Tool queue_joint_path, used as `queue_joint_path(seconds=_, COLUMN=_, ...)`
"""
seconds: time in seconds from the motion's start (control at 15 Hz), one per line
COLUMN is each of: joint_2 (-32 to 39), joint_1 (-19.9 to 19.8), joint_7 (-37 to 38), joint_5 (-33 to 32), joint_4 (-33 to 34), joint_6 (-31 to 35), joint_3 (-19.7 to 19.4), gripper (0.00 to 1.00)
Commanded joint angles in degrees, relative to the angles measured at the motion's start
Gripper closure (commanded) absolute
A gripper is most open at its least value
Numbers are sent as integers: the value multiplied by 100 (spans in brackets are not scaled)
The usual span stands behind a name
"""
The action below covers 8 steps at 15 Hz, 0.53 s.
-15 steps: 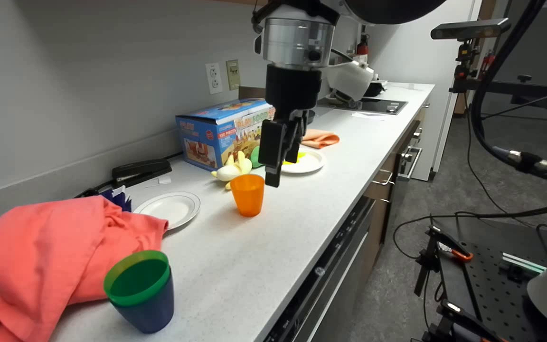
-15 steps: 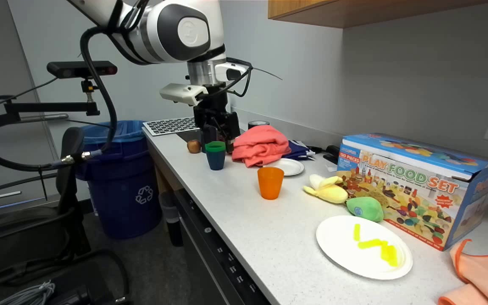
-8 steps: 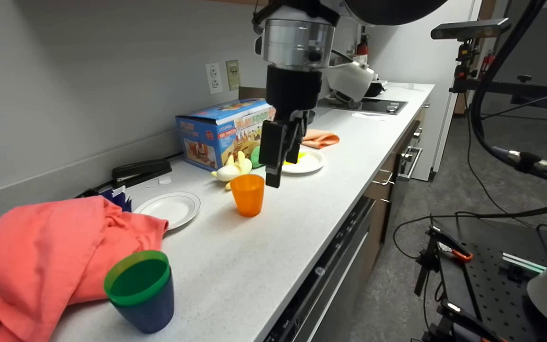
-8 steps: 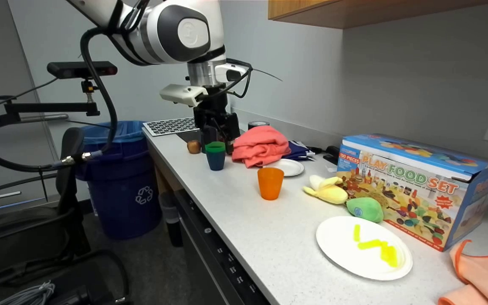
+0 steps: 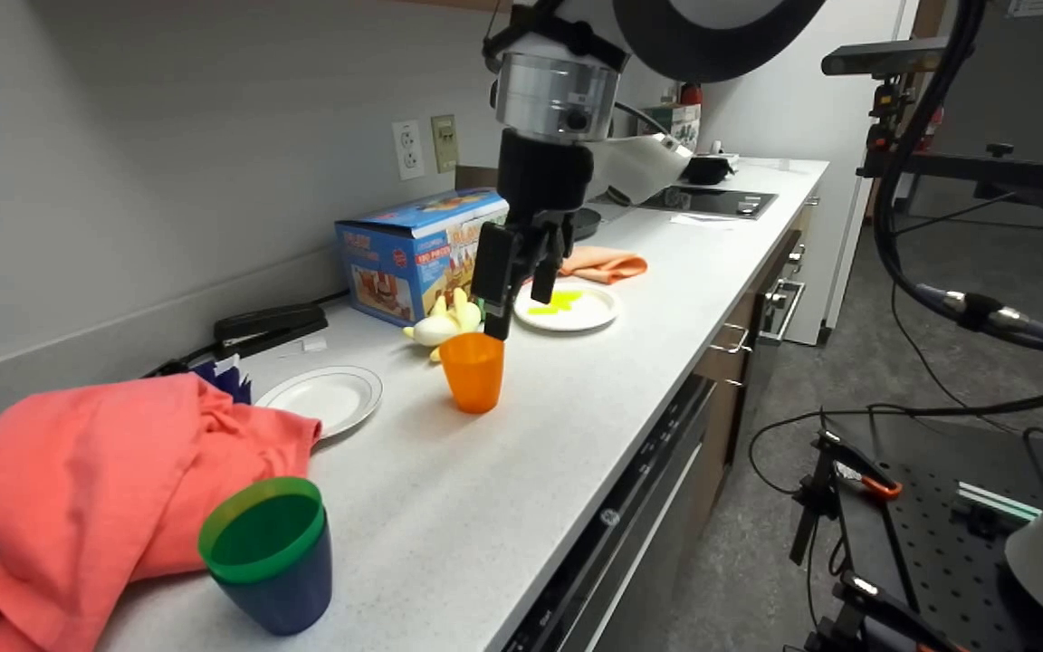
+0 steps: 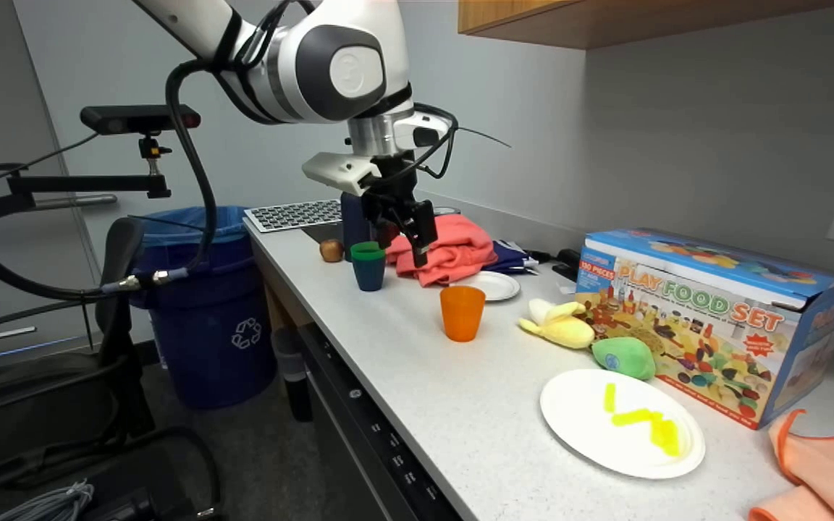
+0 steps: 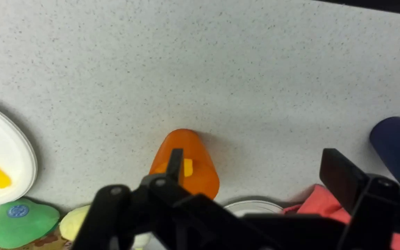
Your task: Pick up the orange cup and pour the fries out of the cup and onto the white plate
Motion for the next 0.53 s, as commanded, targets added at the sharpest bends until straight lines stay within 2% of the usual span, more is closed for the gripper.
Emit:
queue_joint_path(seconds=0.0, joint_2=497, joint_1=-113, joint_7=170, joint_5=-133, joint_4=443, joint_6=190, joint_3=-58, gripper=0)
queue_joint_path(seconds=0.47, joint_2=1711, joint_1=16, joint_7=87, joint_5=-406, joint_4=1460, joint_6=70, joint_3=-124, gripper=0)
